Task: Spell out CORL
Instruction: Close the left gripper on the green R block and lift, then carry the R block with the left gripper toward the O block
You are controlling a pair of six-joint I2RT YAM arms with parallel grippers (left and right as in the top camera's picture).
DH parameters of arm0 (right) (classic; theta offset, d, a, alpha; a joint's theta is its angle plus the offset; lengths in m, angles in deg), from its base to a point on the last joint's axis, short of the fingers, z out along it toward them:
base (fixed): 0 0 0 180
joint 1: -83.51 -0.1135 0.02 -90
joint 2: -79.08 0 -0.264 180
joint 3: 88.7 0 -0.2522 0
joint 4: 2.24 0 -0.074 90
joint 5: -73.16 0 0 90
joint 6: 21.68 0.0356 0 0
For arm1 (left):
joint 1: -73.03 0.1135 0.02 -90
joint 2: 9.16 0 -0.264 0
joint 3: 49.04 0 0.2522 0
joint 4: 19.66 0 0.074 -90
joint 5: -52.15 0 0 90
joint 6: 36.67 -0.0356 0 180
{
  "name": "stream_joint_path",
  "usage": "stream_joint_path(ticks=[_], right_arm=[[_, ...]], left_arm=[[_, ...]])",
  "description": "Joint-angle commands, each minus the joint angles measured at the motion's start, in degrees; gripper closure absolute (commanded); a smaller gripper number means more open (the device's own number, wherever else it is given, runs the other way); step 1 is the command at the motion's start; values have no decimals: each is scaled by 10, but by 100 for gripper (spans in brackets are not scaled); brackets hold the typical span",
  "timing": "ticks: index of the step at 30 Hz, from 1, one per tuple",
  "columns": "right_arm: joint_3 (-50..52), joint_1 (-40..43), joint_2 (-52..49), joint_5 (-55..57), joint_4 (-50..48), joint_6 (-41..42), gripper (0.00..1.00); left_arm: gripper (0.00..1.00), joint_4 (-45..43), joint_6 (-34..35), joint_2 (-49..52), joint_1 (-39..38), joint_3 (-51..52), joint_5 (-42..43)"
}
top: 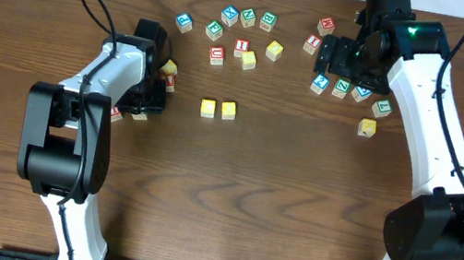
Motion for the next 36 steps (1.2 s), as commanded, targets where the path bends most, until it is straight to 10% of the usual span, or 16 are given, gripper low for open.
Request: stream_joint_path(ticks=[1, 36], right_arm=[[-3, 2, -5, 7, 0, -7, 1], [-3, 37, -5, 99, -10, -12, 1]], left_arm=[[62, 0, -4, 4, 5, 12, -7], [71, -13, 64, -127, -84, -39, 56]])
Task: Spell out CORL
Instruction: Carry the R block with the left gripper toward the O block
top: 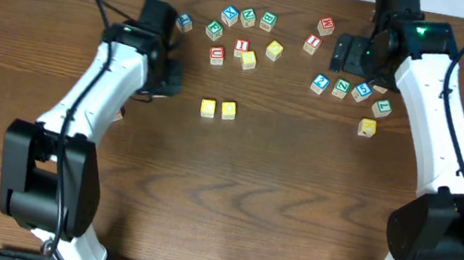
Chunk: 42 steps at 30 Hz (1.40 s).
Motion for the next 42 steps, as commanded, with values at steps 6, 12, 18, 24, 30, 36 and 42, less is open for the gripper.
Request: stream_joint_path(ticks=[6, 12, 18, 24, 30, 36, 42], right_arm=[[-3, 45, -5, 13, 10, -16, 1], [-3, 68, -5, 13, 33, -24, 1], [-3, 74, -5, 13, 47, -24, 1], [-3, 74, -5, 13, 45, -24, 1], [-3, 74, -5, 13, 49, -24, 1], [-3, 75, -5, 13, 49, -24, 1], [-3, 71, -5, 13, 48, -24, 1]], left_arm=[[71, -74, 57, 4, -111, -11, 25], [71, -123, 70, 32, -184, -11, 22], [71, -154, 106, 69, -221, -11, 22], [71, -212, 115, 113, -234, -11, 20], [70, -213, 140, 138, -234, -11, 7], [70, -206, 140, 138, -234, -11, -15], [70, -191, 140, 138, -234, -11, -54]])
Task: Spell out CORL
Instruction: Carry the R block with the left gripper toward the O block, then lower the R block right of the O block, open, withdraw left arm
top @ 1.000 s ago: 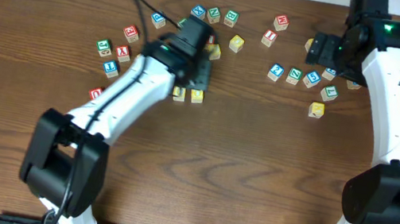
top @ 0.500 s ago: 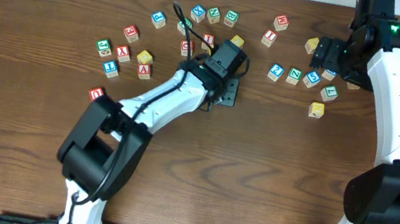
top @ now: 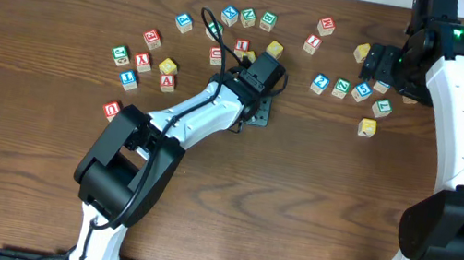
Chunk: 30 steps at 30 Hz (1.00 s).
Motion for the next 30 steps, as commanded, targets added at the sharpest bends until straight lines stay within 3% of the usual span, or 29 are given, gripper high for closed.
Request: stream_joint_path(ticks=[1, 26, 30], right_arm=[[-3, 1, -5, 9, -1, -7, 1], [-3, 3, -5, 9, -2, -7, 1], [-3, 3, -5, 9, -2, -6, 1]], left_arm=[[71, 4, 9, 4, 0, -10, -35], [69, 11, 24, 31, 0, -3, -43], [62, 15, 24, 30, 0, -3, -43]])
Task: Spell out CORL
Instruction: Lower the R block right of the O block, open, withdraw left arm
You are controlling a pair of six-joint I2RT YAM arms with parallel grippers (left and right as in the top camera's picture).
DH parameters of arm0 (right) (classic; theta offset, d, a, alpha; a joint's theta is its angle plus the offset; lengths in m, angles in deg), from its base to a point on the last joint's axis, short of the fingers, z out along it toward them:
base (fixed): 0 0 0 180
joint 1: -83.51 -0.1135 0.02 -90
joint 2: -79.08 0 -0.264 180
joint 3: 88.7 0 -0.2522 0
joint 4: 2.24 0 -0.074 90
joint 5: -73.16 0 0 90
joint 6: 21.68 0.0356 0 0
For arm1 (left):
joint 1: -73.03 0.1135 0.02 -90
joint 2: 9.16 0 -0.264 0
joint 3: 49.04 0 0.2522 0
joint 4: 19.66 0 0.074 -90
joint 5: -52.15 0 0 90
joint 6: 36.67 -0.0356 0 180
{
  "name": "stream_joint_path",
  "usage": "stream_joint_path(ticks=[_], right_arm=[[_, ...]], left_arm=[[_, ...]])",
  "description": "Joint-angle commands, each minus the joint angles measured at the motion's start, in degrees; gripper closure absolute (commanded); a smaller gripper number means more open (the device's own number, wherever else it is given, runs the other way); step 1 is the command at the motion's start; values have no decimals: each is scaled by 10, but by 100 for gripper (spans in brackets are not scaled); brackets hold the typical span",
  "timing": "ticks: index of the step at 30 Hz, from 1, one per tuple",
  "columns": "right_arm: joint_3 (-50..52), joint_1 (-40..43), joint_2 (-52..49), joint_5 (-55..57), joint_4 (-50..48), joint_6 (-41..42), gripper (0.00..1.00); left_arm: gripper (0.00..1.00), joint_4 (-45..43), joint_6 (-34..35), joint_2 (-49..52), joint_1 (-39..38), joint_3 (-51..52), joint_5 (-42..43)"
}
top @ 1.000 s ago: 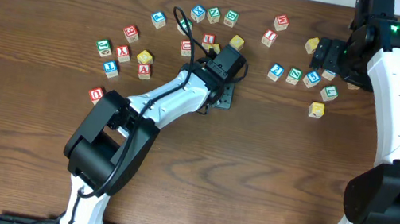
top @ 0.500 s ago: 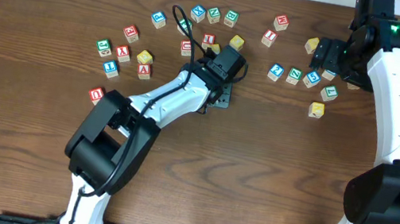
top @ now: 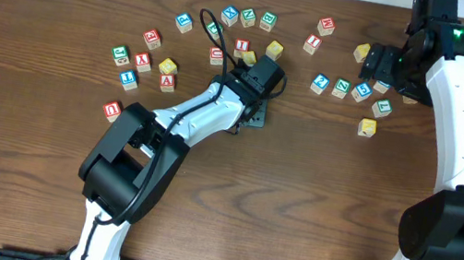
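Lettered wooden cubes lie scattered over the table. My left arm reaches across to the middle, and its gripper (top: 251,114) covers the spot just below the centre cluster (top: 241,47); the fingers and anything under them are hidden by the wrist. My right gripper (top: 369,60) hangs at the back right, its tip against a yellow cube (top: 362,53). Whether it grips that cube does not show.
A left group of cubes (top: 143,62) lies beside the left arm's elbow. More cubes sit in a row at the right (top: 341,88), with a yellow one (top: 368,127) nearer the front. The table's far edge runs along the top.
The left gripper has shifted very slightly over the same spot in the middle. The right arm and the cubes stand as before.
The left gripper was first over the left group of cubes, with two yellow cubes side by side in the middle. It then stood higher up at the left. Later it was over the middle, covering those two cubes. The right gripper drew back rightward, uncovering a yellow cube.
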Motion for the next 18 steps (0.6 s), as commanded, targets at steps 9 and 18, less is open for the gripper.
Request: stream_joint_path(ticks=[9, 18], right_arm=[[-3, 2, -5, 8, 0, -7, 1], [-3, 3, -5, 8, -2, -7, 1]], left_arm=[[53, 1, 5, 13, 0, -5, -12], [48, 3, -37, -58, 11, -34, -12]])
